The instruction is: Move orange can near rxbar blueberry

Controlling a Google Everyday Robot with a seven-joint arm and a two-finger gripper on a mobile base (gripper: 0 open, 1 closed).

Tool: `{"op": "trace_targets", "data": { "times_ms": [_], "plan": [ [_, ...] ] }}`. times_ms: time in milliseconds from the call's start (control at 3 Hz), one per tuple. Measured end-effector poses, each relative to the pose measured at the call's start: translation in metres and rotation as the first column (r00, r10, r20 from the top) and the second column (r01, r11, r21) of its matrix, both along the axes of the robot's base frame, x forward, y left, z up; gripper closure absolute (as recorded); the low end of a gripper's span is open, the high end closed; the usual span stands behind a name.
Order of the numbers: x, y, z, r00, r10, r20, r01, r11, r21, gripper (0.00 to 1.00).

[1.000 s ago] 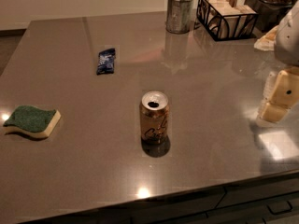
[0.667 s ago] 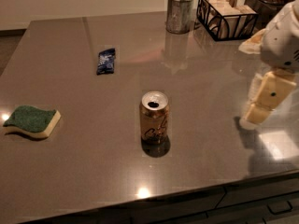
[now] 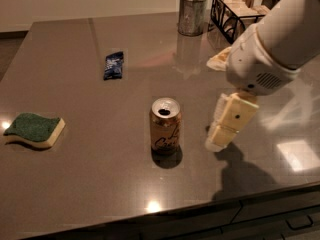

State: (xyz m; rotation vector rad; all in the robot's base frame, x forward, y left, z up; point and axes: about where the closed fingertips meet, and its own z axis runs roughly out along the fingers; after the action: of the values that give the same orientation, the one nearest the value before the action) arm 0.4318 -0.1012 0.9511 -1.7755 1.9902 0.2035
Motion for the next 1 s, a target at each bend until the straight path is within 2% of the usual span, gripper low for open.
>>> {"op": "trace_targets", "data": {
  "times_ms": [333, 667, 1000],
  "plan": [
    [-0.004, 0.039, -0.013, 0.9987, 0.049, -0.013, -0.049, 0.997, 0.052, 0.0],
    [-0.003, 0.066, -0.023, 0.9965, 0.077, -0.031, -0.074, 0.993, 0.091, 0.0],
    [-0.001, 0.084, -0.031, 0.9943, 0.095, -0.05, -0.088, 0.989, 0.116, 0.0]
  ]
}}
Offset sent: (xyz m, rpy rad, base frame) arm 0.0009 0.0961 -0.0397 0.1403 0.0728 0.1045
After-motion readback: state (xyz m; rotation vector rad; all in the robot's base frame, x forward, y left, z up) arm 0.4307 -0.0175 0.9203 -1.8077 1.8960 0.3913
